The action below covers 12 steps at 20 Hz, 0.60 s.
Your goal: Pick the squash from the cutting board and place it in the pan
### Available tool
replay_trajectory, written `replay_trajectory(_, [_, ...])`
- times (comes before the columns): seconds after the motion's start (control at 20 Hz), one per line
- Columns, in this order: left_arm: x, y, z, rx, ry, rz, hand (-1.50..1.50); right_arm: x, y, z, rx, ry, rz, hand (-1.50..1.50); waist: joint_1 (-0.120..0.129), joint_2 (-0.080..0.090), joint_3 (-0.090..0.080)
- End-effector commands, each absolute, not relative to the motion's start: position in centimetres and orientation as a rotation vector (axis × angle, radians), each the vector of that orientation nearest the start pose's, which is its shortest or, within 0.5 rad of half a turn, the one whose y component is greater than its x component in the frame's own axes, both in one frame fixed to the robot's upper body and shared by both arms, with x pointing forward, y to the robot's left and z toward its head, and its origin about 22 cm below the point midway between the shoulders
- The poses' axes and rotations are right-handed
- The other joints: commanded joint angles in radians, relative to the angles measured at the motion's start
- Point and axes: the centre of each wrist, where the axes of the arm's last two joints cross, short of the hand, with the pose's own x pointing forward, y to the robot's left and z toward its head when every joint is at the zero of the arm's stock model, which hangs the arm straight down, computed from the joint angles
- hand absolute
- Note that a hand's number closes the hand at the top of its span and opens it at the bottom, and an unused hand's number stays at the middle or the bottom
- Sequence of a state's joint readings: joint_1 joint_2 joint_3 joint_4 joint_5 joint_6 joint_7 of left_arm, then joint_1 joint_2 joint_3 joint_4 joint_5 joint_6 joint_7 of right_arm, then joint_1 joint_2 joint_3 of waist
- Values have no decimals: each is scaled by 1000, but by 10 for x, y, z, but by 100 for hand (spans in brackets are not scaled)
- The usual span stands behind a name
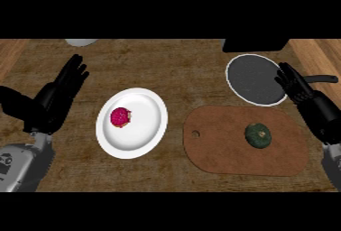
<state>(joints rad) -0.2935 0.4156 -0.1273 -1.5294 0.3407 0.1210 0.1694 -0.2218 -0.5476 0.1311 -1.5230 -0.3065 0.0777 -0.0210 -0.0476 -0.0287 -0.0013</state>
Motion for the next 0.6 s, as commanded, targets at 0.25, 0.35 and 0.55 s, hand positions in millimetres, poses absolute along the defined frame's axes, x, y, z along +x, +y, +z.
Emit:
replay_trajectory(0.25, [286,279,75,175,-1547,-297,0,247,-409,25,-591,-1259,-395,-150,3,29,4])
replay_trajectory(0.35, [288,272,75,113,-1542,-299,0,209,-450,20,-955,-950,242,150,32,78,-20])
replay_trajectory(0.55, [278,260,58,105,-1497,-313,0,209,-394,-31,-1096,-1015,-354,-150,23,27,0])
